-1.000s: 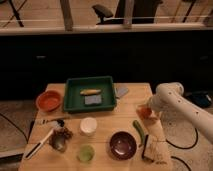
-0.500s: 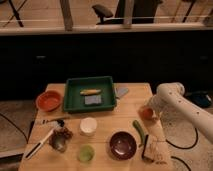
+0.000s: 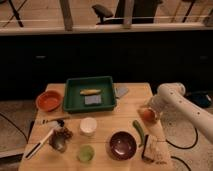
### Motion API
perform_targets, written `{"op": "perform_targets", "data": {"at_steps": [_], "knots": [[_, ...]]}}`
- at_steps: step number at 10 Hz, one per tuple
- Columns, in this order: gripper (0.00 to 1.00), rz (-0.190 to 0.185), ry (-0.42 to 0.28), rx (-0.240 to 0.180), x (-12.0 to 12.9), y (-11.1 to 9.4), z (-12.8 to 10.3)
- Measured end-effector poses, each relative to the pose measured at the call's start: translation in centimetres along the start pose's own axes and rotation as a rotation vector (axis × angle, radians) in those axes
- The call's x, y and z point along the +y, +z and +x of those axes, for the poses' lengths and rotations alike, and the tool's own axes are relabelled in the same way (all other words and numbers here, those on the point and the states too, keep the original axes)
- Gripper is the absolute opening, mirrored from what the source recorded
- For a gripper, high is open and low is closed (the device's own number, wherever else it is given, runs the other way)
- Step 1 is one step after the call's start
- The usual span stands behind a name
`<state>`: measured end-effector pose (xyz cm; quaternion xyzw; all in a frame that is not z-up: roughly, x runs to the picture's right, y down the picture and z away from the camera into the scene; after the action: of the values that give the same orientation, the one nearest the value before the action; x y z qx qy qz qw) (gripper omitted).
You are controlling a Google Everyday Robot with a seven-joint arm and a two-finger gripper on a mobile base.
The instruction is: Place apple in paper cup
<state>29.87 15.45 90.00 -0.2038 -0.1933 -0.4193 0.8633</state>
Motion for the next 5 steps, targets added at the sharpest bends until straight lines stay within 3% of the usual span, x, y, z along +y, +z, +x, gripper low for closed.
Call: {"op": "perform_targets", "data": {"at_steps": [1,4,5], "knots": [[0.35,-0.003,0.004,0.003,0.39,-0.15,0.12],[0.24,0.003,0.001,-0.001,0.13,-0.03,-0.17],[0.14,0.003,0.004,0.005,0.55,-0.09,-0.2]]}}
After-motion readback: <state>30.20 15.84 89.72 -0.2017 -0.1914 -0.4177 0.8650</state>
